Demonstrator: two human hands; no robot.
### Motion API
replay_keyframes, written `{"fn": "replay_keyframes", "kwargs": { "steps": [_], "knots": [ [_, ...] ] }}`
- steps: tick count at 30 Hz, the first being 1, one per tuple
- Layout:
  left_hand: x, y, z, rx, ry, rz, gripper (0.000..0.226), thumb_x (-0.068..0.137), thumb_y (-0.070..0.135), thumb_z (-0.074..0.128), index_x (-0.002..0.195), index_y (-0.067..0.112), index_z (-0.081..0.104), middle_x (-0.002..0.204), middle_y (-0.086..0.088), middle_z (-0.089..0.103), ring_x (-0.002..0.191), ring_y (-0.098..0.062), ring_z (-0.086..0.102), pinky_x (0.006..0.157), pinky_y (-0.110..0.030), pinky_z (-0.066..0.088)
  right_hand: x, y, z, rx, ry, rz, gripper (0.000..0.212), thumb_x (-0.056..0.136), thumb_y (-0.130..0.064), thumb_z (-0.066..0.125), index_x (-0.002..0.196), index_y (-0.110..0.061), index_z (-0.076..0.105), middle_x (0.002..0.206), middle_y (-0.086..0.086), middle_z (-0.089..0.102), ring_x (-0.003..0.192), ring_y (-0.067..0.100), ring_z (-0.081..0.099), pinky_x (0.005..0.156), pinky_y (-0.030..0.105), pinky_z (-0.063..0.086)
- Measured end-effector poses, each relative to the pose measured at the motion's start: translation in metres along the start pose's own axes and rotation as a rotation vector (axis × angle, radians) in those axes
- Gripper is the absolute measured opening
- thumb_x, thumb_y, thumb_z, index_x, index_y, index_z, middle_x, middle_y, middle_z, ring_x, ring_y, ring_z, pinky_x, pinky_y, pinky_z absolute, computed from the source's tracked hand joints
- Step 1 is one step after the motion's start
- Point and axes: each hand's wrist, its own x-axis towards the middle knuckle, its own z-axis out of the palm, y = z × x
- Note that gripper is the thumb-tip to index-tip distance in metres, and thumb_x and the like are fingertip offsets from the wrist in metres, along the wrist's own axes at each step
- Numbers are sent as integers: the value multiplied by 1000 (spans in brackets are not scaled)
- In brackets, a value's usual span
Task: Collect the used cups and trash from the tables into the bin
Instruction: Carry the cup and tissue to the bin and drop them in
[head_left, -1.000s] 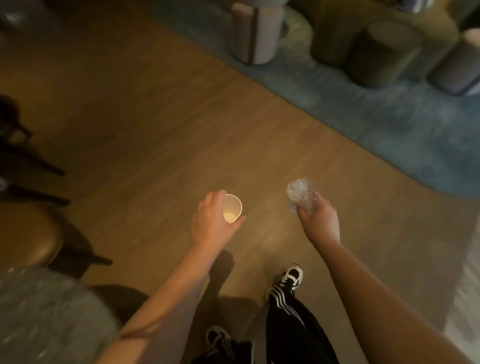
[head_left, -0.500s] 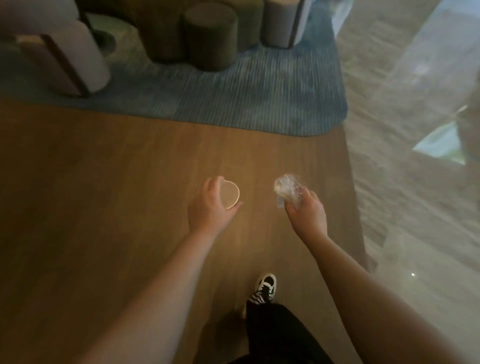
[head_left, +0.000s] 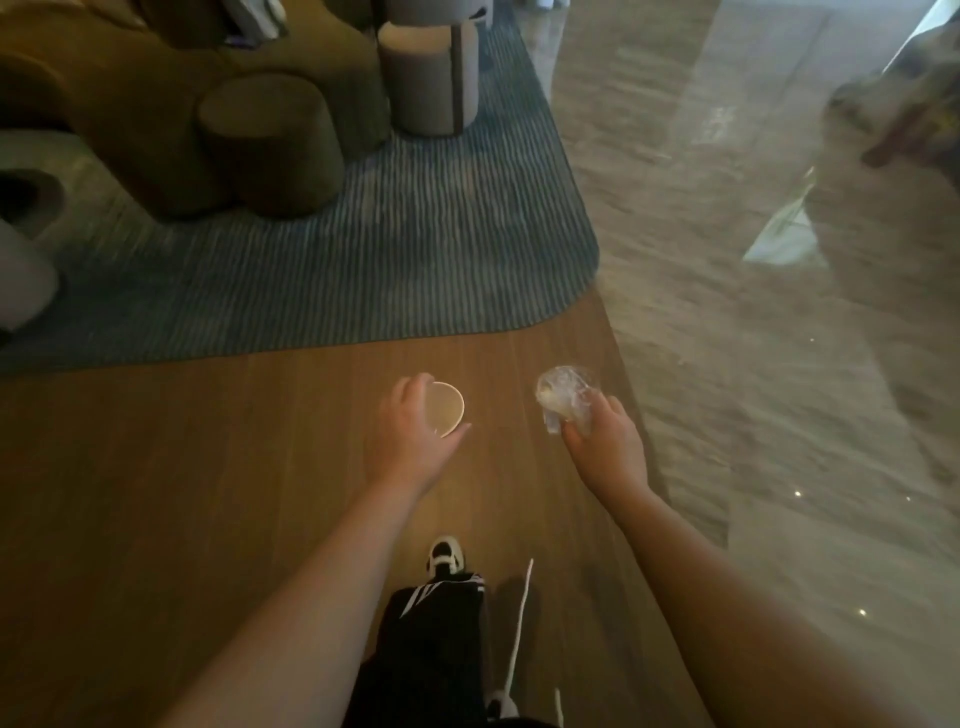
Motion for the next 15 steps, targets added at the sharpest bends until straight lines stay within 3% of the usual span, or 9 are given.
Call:
{"fn": "replay_keyframes", "kwargs": {
  "steps": [5, 8, 15],
  "knots": [
    [136, 11, 55, -6, -42, 43, 67, 69, 41, 80, 124, 16, 50, 120, -2, 52, 109, -24, 49, 83, -33, 40, 137, 10, 20, 14, 35, 22, 29, 89, -33, 55, 115, -21, 53, 92, -10, 47, 77, 11, 51, 60, 25, 36],
    [235, 14, 88, 20, -52, 54, 68, 71, 43, 78, 126, 17, 48, 123, -1, 51, 110, -23, 49, 78, -29, 37, 242, 7, 33, 17, 55, 27, 34, 88, -32, 55, 120, -19, 54, 98, -2, 53, 81, 12, 49, 69, 27, 39],
    [467, 48, 129, 60, -89, 89, 68, 70, 48, 76, 124, 19, 47, 121, 1, 50, 108, -25, 51, 79, -39, 46, 474, -19, 18, 24, 103, 52, 34, 88, -27, 57, 121, -19, 55, 108, 2, 59, 85, 9, 47, 75, 25, 35]
  ]
}}
